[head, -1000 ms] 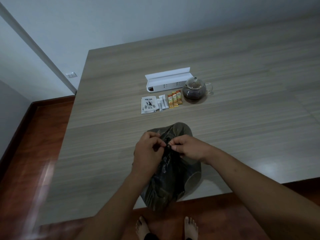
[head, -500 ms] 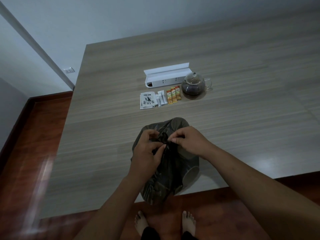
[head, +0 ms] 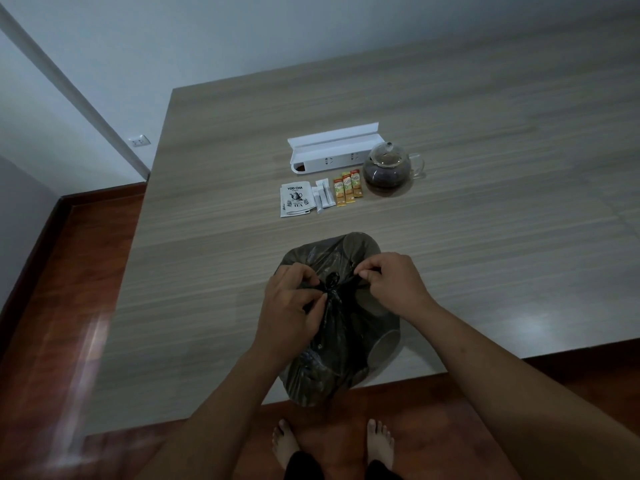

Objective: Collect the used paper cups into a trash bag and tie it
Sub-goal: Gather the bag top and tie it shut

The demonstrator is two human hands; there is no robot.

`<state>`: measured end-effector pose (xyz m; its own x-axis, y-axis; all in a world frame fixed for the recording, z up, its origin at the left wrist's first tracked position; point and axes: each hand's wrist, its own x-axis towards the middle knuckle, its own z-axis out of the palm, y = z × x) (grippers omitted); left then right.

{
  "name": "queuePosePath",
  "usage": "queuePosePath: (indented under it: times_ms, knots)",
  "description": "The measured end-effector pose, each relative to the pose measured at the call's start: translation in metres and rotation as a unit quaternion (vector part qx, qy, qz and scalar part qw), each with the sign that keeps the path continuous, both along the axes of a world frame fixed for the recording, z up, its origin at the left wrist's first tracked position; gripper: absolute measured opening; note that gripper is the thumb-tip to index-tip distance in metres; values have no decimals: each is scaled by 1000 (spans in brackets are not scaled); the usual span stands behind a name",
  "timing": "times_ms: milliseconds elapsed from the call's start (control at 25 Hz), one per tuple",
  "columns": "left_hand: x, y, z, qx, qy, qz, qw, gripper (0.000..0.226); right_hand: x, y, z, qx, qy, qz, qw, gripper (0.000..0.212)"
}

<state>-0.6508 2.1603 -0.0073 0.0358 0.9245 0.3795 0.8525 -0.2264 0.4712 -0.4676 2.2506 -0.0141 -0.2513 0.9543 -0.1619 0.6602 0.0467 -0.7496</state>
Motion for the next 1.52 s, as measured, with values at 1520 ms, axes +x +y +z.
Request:
queuePosePath:
  times_ms: [1520]
  knots:
    - [-237, -272, 67, -114, -220, 462, 852, 11, -320, -178, 77, 98, -75, 485, 866, 24]
